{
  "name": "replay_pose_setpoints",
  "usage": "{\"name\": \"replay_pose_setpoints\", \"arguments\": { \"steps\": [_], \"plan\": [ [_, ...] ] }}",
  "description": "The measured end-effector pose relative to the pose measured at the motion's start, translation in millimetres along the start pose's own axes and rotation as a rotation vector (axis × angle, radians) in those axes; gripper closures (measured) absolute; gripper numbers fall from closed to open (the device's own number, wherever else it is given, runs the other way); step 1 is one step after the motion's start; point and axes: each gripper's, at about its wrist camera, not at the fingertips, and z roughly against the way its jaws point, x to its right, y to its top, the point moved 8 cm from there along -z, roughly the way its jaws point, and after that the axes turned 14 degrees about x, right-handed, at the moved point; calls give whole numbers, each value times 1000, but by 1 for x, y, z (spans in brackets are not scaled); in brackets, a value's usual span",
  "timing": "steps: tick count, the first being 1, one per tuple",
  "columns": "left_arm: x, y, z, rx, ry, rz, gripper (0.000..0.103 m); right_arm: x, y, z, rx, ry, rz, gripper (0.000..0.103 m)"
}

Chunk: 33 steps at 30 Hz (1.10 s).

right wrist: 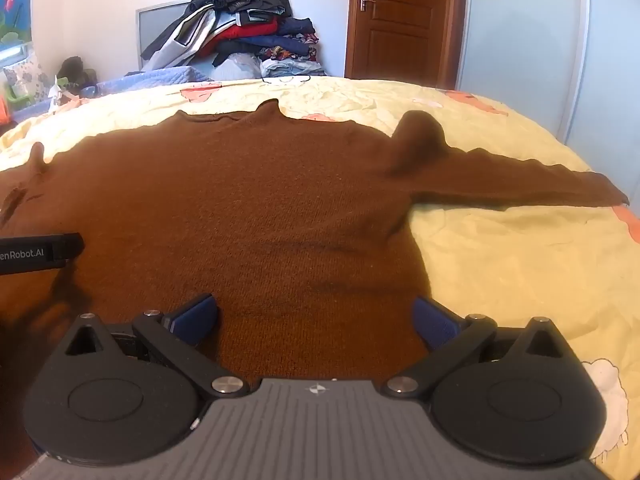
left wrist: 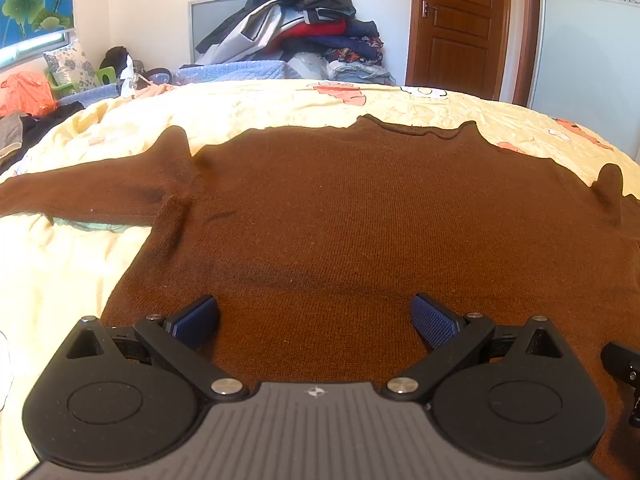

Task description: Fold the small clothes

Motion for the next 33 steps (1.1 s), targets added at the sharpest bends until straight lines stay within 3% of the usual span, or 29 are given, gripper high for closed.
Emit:
{"name": "replay_pose_setpoints", "arguments": {
  "steps": [6, 33],
  "plan": [
    [0, 0, 0, 0, 0, 0, 0, 5, 2, -13, -23, 44, 15, 0],
    [1, 0, 0, 0, 0, 0, 0, 5, 8, -2, -26, 26, 95, 0]
  ]
}}
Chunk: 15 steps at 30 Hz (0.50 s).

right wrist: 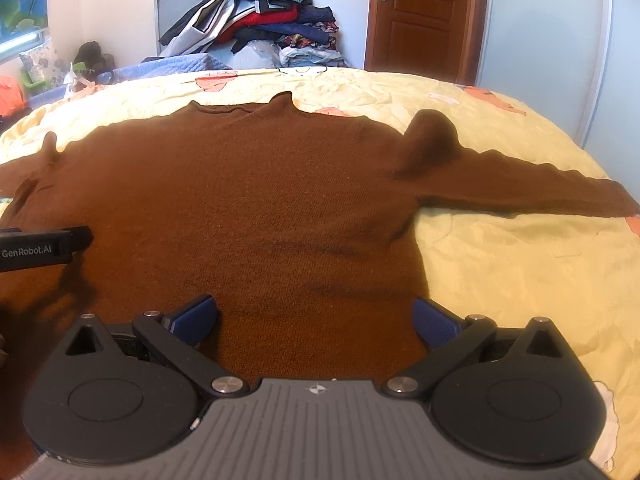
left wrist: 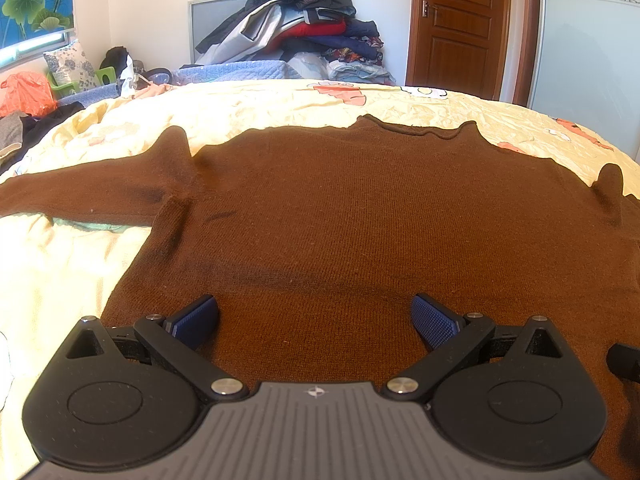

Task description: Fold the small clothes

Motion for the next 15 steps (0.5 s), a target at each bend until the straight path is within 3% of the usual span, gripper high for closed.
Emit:
{"name": "replay_pose_setpoints", "arguments": {
  "steps": [3, 6, 10, 15],
  "plan": [
    [0, 0, 0, 0, 0, 0, 0, 14, 19, 6, 53, 10, -45, 0],
    [0, 0, 0, 0, 0, 0, 0, 57, 45, 11, 116, 25, -225, 0],
    [0, 0, 0, 0, 0, 0, 0, 149, 66, 10, 171, -8, -516, 0],
    [0, 0, -1, 0, 0, 0, 0, 284, 57, -6, 211, -171, -787, 0]
  ]
}}
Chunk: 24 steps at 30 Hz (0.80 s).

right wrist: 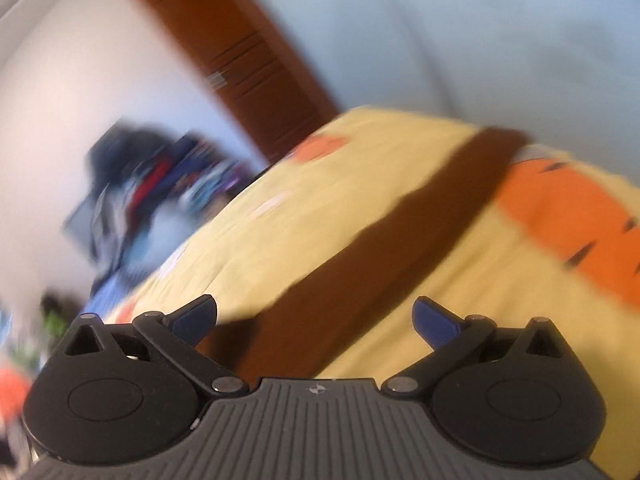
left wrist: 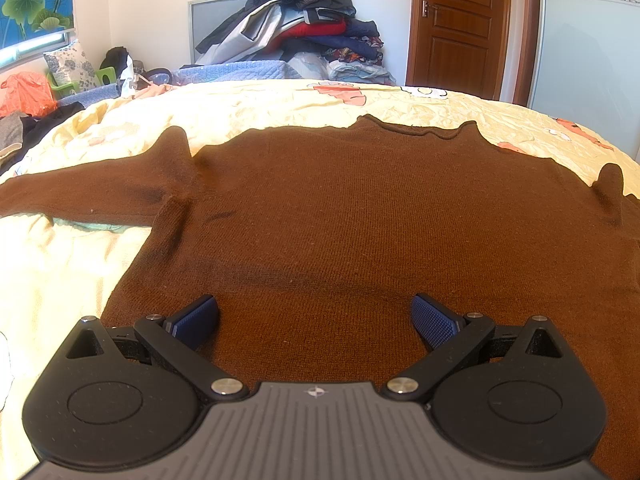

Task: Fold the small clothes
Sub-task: 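Grasp the brown sweater sleeve cuff with the right tool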

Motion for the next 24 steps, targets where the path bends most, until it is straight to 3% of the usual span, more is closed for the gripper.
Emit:
{"name": "replay_pose_setpoints", "arguments": {
  "steps": [3, 7, 12, 16, 18, 22, 23, 24],
  "plan": [
    [0, 0, 0, 0, 0, 0, 0, 63, 34, -24, 26, -44, -215, 0],
    [0, 0, -1, 0, 0, 0, 0, 121, 41, -56, 23, -97, -405, 10],
    [0, 0, -1, 0, 1, 0, 0, 133, 29, -95, -26, -156, -380, 17],
    [0, 0, -2, 0, 1, 0, 0, 135, 41, -112, 4, -140, -367, 23],
    [0, 0, -2, 0, 1, 0, 0, 133, 41, -116, 7, -139, -336, 33],
    [0, 1, -2, 0, 1, 0, 0, 142, 37, -120, -9, -177, -307, 87],
    [0, 1, -2, 0, 0, 0, 0, 145, 35, -120, -12, -182, -313, 94],
    [0, 1, -2, 0, 0, 0, 0, 147, 34, -119, -7, -179, -319, 94]
  ]
}}
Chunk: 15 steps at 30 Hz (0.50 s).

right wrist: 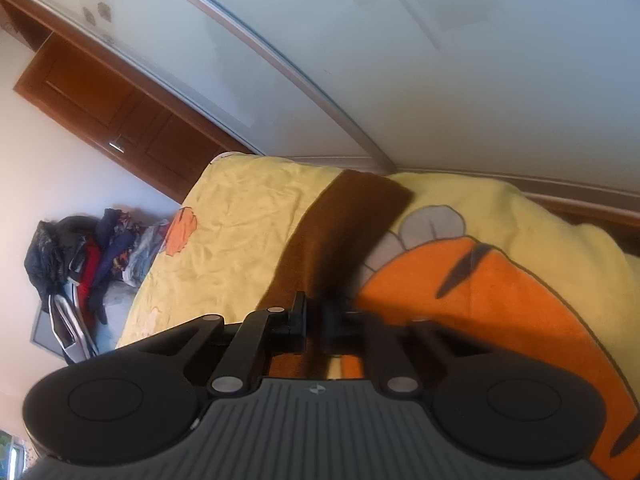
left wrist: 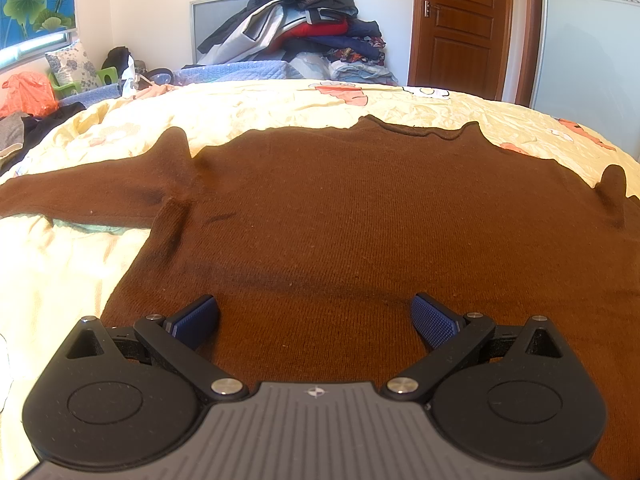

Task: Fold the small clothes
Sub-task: 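Grasp the brown sweater sleeve cuff with the right tool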

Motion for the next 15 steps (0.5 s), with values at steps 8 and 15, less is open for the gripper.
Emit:
{"name": "replay_pose_setpoints", "arguments": {
  "steps": [8, 15],
  "plan": [
    [0, 0, 0, 0, 0, 0, 0, -112, -42, 54, 35, 220, 174, 91],
    [-1, 0, 0, 0, 0, 0, 0, -306, -253, 144, -245, 698, 421, 91]
  ]
}}
